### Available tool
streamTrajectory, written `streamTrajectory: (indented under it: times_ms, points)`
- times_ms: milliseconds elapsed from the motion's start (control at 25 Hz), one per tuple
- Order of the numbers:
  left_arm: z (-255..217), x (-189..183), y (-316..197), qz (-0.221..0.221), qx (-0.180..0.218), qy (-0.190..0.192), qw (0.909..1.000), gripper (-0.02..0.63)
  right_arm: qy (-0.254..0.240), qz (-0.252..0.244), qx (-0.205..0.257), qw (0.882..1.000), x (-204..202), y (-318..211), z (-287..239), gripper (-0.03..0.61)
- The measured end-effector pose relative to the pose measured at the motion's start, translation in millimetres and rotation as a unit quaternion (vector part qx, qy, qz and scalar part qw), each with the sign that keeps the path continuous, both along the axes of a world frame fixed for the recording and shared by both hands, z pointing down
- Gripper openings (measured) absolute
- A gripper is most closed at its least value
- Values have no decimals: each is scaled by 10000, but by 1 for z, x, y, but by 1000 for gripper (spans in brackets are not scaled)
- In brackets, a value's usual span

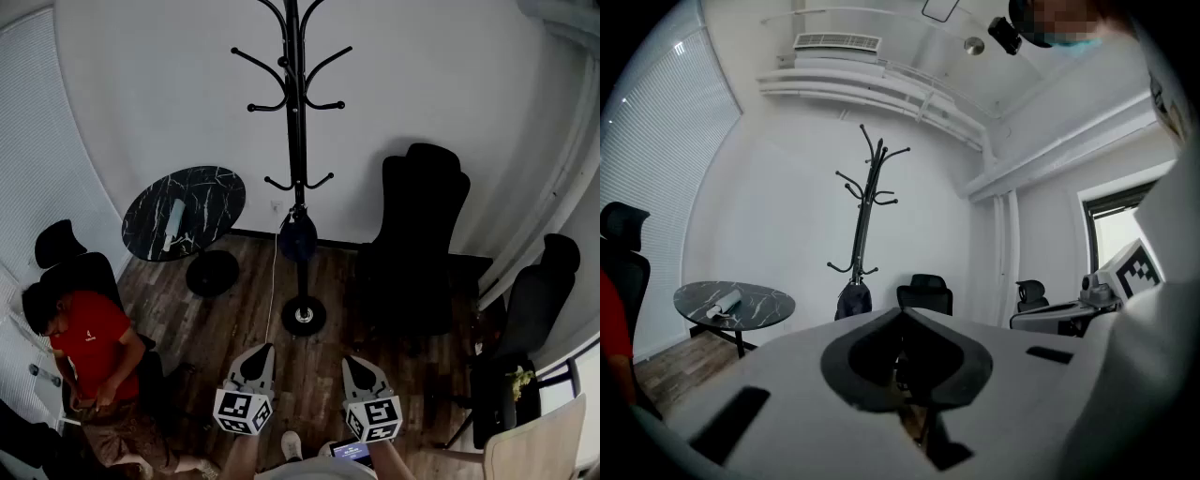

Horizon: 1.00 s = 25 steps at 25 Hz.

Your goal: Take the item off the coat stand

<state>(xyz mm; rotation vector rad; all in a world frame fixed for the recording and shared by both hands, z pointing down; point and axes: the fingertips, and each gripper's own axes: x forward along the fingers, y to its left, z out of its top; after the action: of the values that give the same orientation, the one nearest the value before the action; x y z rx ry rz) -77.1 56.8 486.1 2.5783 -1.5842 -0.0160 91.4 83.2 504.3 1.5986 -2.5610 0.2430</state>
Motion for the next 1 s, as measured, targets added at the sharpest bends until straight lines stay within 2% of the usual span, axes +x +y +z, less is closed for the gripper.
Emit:
streamTrajectory:
  times_ms: [560, 720, 1000]
  points:
    - [-7, -3, 19, -138, 56, -38, 9999, 18, -154, -192, 61, 9997, -8, 9, -7, 11]
    - [-9, -1, 24, -171, 79, 104, 9998, 18, -418, -380, 11, 9984, -9, 11, -12, 11]
    - [-2, 10, 36, -350, 41, 167, 9992, 18, -373, -522, 79, 9979, -3, 16, -13, 11]
